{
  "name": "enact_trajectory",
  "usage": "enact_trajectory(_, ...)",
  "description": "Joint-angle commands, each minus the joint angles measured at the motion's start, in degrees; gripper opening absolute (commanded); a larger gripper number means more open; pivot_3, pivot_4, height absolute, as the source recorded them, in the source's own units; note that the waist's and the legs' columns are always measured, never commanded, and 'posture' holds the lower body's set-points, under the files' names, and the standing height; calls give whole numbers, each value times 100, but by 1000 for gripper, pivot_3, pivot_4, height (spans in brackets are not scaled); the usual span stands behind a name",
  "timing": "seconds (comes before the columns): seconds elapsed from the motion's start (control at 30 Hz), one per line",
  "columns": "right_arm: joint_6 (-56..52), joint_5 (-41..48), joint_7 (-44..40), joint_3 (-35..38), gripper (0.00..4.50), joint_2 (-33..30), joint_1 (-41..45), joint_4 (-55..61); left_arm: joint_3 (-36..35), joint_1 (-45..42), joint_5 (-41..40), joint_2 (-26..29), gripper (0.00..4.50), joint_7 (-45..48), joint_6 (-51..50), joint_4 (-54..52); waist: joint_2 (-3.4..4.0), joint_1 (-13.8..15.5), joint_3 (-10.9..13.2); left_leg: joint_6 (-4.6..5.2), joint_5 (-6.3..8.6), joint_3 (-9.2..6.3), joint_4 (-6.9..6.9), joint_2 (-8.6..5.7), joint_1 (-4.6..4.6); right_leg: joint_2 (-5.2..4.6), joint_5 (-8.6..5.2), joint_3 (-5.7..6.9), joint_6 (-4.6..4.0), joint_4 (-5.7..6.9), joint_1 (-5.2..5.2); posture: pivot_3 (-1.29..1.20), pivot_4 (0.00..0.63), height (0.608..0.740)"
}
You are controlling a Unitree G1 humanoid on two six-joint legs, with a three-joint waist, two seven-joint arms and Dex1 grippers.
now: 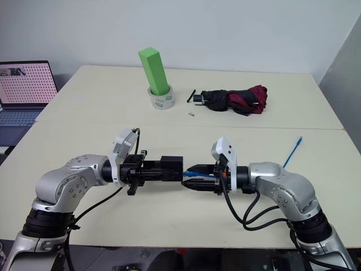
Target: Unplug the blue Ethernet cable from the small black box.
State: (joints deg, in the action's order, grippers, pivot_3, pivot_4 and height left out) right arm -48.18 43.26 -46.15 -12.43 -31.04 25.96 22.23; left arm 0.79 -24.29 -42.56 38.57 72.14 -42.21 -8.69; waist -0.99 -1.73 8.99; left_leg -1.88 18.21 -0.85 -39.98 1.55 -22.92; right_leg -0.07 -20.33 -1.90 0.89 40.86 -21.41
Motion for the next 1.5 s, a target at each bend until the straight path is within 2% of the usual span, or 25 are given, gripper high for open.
enact_trajectory(0.03,-26,65,-153,109,1249,2,120,82,-26,4,-35,73,792,72,68,-225,0,0,0,0,0,0,0,0,0,0,0,0,0,0,0,0,150,740)
enact_trajectory(0.2,-88,87,-305,93,105,-45,165,51,26,49,-9,145,792,171,96,-314,0,-1,0,0,0,0,0,0,0,0,0,0,0,0,0,0,150,740)
enact_trajectory(0.23,-119,100,-348,95,24,-53,176,46,50,62,-2,172,792,216,104,-344,0,-1,0,0,0,0,0,0,0,0,0,0,0,0,0,0,150,740)
enact_trajectory(0.47,-353,177,-533,121,24,-32,270,14,219,193,76,320,792,417,201,-513,0,-1,0,0,0,0,1,0,0,0,0,0,0,-1,0,0,150,740)
enact_trajectory(0.73,-449,109,-703,13,24,-66,308,165,192,158,71,245,792,340,241,-368,0,-1,0,1,1,0,1,0,0,0,0,0,0,-1,0,0,150,740)
enact_trajectory(0.8,-357,-3,-722,-25,725,-101,296,193,182,158,69,235,792,336,235,-346,0,0,0,2,1,0,1,0,0,0,0,0,0,-1,-1,0,150,740)
enact_trajectory(0.93,-401,32,-749,35,1503,-159,254,269,157,143,44,214,792,328,214,-315,0,0,0,2,1,0,1,0,0,0,0,0,0,-1,0,0,150,740)
enact_trajectory(1.1,-628,338,-635,256,1520,-142,160,335,114,114,16,191,792,312,190,-254,0,0,0,15,9,0,1,0,0,0,0,0,0,-1,-1,0,150,740)
enact_trajectory(1.5,-553,251,-476,220,1520,6,79,248,79,145,-33,142,792,222,149,-311,0,0,0,17,9,-1,2,0,0,0,0,0,0,-1,0,0,150,740)
